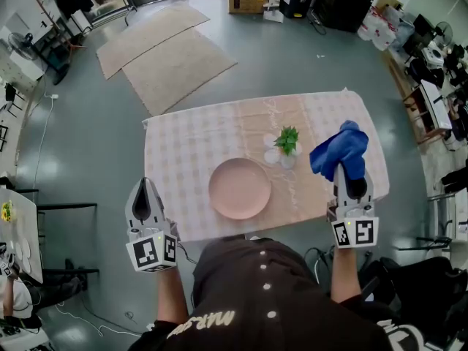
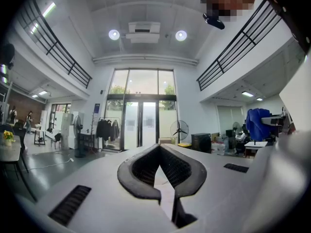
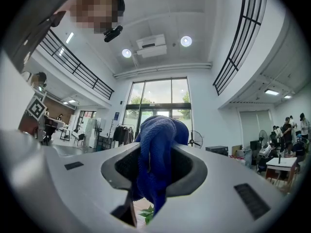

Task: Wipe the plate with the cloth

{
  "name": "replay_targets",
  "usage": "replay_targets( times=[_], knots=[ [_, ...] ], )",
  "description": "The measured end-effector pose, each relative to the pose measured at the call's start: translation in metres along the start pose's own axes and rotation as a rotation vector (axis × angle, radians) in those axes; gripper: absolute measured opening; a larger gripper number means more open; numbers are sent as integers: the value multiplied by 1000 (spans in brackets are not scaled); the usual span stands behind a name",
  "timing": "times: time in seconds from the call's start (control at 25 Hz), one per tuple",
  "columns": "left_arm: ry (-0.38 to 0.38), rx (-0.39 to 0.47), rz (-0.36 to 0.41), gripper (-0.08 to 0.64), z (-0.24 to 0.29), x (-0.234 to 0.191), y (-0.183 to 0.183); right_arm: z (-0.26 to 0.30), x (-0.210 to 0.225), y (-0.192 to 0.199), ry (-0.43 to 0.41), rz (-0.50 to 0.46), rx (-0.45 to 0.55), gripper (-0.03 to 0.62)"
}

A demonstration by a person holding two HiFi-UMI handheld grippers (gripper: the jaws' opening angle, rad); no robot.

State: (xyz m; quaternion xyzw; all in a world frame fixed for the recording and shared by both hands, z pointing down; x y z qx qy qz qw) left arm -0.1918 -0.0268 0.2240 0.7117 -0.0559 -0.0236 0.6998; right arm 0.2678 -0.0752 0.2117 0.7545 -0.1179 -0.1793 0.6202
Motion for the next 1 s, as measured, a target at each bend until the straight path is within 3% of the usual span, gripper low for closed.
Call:
replay_targets(
  times=[1.0],
  knots=[
    [28,8,15,17,0,3,-5,6,-7,-3,-9,-17,-4,120]
  ],
)
Point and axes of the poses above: the fingertips, and each gripper's own axes: z forward along the fingers, x to its right, y out of its underside, the point moved 3 cm from there along -z, backward along the fingers, and after that the axes turned 5 degrees about -y, right-handed, at the moved point
